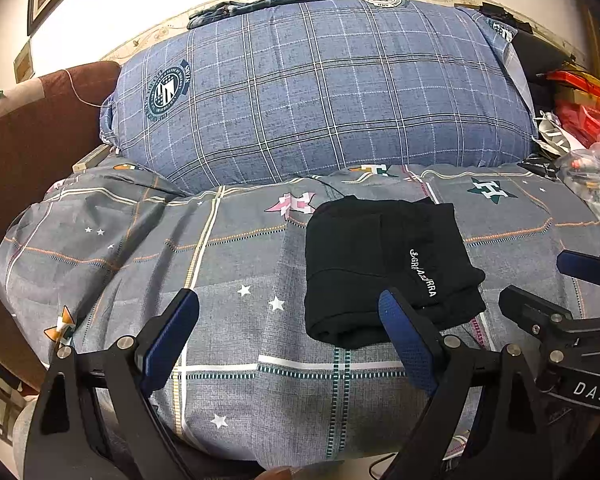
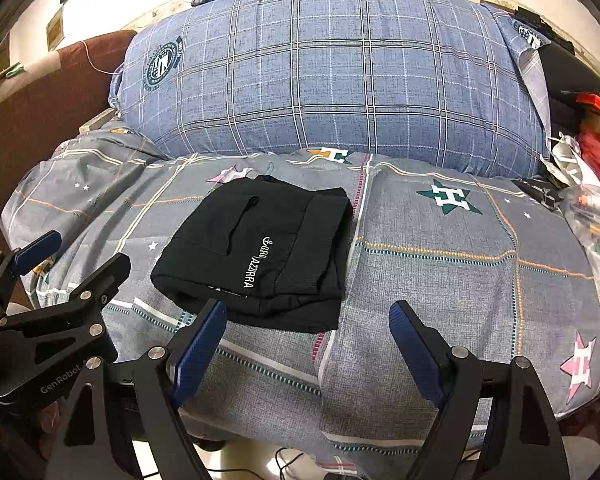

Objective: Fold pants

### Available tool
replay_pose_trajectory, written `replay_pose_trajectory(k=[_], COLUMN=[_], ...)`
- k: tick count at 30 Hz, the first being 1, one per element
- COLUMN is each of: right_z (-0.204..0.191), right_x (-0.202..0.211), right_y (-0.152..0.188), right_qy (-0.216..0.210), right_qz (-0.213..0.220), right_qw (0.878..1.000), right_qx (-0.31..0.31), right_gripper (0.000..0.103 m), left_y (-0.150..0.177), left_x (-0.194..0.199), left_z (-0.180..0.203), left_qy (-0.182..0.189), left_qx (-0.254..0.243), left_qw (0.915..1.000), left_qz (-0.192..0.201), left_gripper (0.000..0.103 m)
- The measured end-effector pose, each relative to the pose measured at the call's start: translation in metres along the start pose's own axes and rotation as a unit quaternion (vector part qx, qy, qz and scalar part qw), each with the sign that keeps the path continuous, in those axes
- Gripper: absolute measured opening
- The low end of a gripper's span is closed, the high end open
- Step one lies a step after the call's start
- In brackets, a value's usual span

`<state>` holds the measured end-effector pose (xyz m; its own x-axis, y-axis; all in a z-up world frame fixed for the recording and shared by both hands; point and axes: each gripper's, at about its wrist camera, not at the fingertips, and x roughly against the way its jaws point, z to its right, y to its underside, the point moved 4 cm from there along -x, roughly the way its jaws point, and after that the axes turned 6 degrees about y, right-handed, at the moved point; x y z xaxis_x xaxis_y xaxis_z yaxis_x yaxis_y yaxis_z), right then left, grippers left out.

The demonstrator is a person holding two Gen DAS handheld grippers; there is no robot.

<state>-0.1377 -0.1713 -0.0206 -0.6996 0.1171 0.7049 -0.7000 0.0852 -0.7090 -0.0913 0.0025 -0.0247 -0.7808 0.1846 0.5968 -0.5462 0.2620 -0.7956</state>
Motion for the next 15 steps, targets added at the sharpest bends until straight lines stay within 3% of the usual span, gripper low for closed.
replay_pose_trajectory(k=[15], right_z=[-0.0031], right_x=[0.0016], right_y=[0.0010], right_qy=[0.002], right_qz=[-0.002], right_qw=[1.000], right_qx=[0.003], right_gripper=[0.085], left_y=[0.0008], left_x=[-0.0008], left_z=[0.0015], left_qy=[0.001], left_qx=[-0.002], left_qw=[1.0000], left_qz=[-0.002], left_gripper=[0.093])
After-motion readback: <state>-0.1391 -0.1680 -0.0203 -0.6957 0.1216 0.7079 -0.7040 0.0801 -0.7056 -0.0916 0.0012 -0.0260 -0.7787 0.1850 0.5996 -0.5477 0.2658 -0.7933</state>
